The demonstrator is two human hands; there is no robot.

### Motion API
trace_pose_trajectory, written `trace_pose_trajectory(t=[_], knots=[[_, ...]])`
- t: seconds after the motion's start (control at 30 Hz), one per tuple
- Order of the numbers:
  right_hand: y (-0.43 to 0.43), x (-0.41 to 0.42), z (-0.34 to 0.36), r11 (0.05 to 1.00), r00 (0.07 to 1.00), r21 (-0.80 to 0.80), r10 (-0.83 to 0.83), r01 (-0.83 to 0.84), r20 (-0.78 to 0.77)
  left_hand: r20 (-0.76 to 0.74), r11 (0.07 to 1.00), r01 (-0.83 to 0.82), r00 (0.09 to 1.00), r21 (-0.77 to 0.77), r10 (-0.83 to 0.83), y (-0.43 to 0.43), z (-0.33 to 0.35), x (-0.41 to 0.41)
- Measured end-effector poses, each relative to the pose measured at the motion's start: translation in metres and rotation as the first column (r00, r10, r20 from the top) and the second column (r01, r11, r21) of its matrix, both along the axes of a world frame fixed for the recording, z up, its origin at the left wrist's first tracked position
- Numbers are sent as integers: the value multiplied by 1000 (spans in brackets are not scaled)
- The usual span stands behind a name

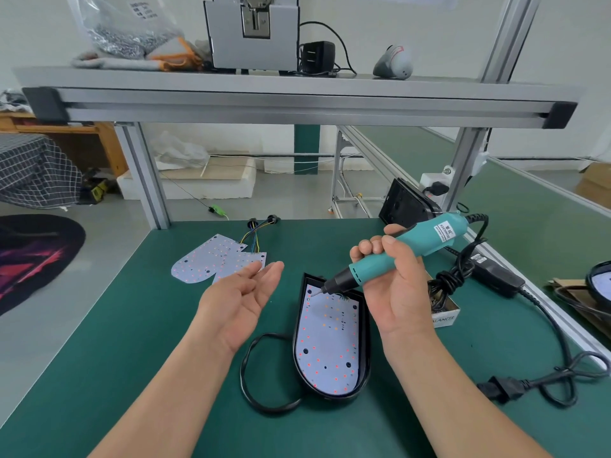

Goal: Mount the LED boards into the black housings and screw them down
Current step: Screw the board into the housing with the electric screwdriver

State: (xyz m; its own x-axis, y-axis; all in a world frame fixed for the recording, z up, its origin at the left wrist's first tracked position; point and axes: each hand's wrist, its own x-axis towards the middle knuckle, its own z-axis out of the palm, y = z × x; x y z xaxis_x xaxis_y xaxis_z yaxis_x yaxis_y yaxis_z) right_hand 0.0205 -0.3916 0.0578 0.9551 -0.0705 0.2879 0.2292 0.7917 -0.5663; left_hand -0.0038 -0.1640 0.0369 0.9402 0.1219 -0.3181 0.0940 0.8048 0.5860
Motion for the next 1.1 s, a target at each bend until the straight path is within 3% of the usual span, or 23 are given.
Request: trace_pose_trajectory(t=[0.1, 0.23, 0.5, 0.87, 1.0, 1.1], knots=[[0, 0, 1, 1000, 1000, 5, 7, -7, 0, 2, 998, 13, 1000, 69, -13, -1, 1, -1], [2, -2, 1, 1000, 1000, 10, 21, -21, 4, 53, 961, -17, 999, 277, 2, -4, 4, -2], [8, -4, 0, 998, 998, 20, 53, -54, 12, 101, 762, 10, 990, 648, -99, -10, 5, -7], [13, -8, 1, 997, 997, 19, 79, -79, 17, 174, 658, -11, 968, 753, -182, -17, 10, -11], [11, -8, 3, 996, 997, 46, 75, -76, 23, 188, 560, -32, 956, 828, -224, -19, 10, -14], [8, -8, 8, 995, 998, 70, 63, -64, 29, 189, 575, 11, 939, 818, -286, -21, 12, -17]])
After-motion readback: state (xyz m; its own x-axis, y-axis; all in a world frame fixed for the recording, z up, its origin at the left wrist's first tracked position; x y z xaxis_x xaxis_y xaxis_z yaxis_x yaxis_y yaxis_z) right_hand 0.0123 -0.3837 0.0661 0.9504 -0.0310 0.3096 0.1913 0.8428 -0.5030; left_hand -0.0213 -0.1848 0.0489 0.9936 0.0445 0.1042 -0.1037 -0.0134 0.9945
